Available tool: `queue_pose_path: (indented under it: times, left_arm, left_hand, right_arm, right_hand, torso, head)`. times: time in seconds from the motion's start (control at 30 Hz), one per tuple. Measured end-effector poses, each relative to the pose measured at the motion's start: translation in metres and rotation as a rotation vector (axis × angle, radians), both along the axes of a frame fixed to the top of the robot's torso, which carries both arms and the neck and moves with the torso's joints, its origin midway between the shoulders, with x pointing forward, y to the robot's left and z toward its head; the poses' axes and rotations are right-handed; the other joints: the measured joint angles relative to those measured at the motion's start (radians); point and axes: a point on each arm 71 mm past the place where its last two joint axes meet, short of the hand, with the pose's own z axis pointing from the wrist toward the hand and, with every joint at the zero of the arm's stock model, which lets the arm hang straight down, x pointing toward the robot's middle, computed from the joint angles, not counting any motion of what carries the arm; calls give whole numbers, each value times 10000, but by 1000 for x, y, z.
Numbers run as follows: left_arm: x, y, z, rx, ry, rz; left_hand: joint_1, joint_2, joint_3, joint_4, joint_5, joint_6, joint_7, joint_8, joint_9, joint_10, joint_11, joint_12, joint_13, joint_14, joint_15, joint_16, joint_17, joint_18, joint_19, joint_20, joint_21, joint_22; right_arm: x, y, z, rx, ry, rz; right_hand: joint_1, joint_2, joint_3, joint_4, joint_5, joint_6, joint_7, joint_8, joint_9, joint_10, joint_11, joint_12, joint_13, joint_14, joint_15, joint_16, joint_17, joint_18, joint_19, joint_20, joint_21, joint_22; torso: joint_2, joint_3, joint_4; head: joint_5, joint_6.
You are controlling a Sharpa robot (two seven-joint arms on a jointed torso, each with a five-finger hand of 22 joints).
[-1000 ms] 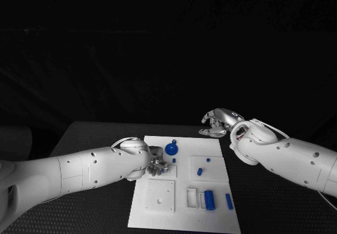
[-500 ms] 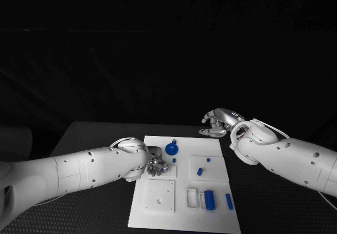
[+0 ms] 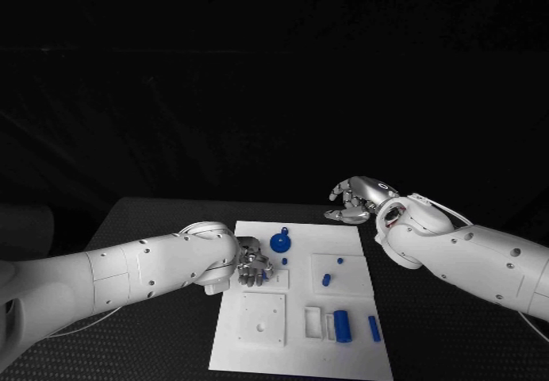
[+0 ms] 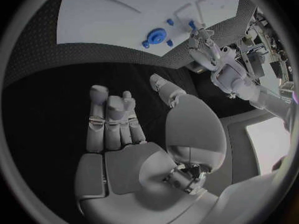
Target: Assemble the parts on the task board
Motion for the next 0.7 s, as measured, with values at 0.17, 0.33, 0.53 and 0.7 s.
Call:
queue_pose_path:
  times: [0.17, 0.33, 0.53, 0.7]
  left_arm:
    - [2, 0, 0, -63, 135, 106]
    - [4, 0, 1, -46, 293, 146]
    - [6, -2, 1, 106, 329, 66]
    - [7, -4, 1, 283, 339, -50]
  left_hand:
    - [-29, 29, -1, -1, 78, 0, 0, 13, 10, 0, 0, 18, 13, 0, 0, 40, -9, 1, 1, 0, 1, 0]
    - [-54, 54, -14, -14, 98, 0, 0, 43, 10, 0, 0, 48, 22, 0, 0, 39, -8, 1, 1, 0, 1, 0]
    - [-54, 54, -28, -28, 119, 0, 0, 43, 9, -1, 0, 48, 21, 0, 0, 39, -8, 3, 5, -1, 75, 0]
    - [-54, 54, -29, -29, 156, 0, 0, 43, 19, 0, 1, 48, 21, 0, 0, 39, -17, 2, 22, -16, 89, 0]
  right_arm:
    - [0, 0, 0, -4, 4, -2]
    - [0, 1, 0, -2, 10, 8]
    - [0, 1, 0, -4, 15, 14]
    - [0, 1, 0, -4, 19, 22]
  right_hand:
    - [0, 0, 0, 0, 0, -4, -4, 0, 0, 0, 0, 0, 0, 0, 0, 0, 0, 1, -1, 1, 0, 0]
    - [0, 0, 0, 0, 0, -13, -13, 0, 1, 0, 0, 1, -10, 0, 0, 0, 0, 0, -1, 2, 0, 0]
    - [0, 0, 0, 0, 0, -14, -14, 0, 1, 0, 0, 0, -10, 0, 0, 0, 0, 0, -2, 3, 0, 0]
    - [0, 0, 0, 0, 0, -15, -15, 0, 2, 0, 0, 0, -10, 0, 0, 0, 0, 0, -12, 14, 0, 0]
  torso:
    - [2, -5, 2]
    - [3, -5, 1]
    - [5, -5, -2]
    - [5, -3, -2]
  head:
    - [3, 3]
    - [17, -16]
    - [25, -33]
    - [34, -52]
